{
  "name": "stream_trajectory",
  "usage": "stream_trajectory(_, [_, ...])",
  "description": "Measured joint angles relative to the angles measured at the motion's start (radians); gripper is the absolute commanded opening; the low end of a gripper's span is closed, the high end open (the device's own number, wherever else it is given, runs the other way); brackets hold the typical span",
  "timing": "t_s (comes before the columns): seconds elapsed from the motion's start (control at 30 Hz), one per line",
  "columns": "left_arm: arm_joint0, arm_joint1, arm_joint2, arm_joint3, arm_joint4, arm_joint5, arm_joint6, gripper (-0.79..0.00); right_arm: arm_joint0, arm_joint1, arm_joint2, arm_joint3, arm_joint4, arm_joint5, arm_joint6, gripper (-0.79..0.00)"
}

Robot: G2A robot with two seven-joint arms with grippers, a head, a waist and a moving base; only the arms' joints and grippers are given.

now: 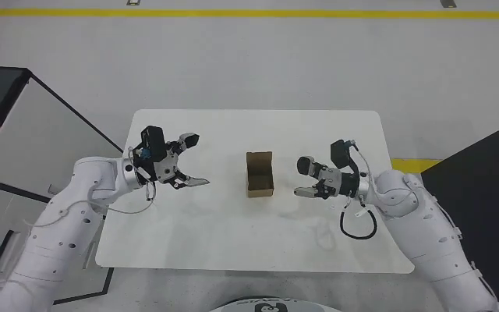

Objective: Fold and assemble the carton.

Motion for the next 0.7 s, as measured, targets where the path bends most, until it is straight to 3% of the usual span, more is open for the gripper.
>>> stream_trajectory(0.3, [-0.013,-0.001,0.008,-0.004,0.011,0.010,-0.035,-0.785,0.000,0.000,-0.001,0.005,0.015,0.000,0.003,-0.785])
stream_trajectory(0.4, [-0.002,-0.006,0.031,0.002,0.015,0.026,-0.050,-0.785,-0.003,-0.004,-0.027,0.036,0.024,0.050,-0.001,-0.785])
stream_trajectory(0.53, [-0.027,-0.031,0.128,0.045,-0.014,0.046,-0.053,-0.785,0.024,-0.012,-0.066,0.106,0.061,0.082,-0.007,-0.785])
stream_trajectory(0.7, [-0.118,-0.077,0.272,0.132,-0.047,0.100,-0.068,-0.785,0.064,-0.024,-0.110,0.175,0.071,0.095,-0.018,-0.785])
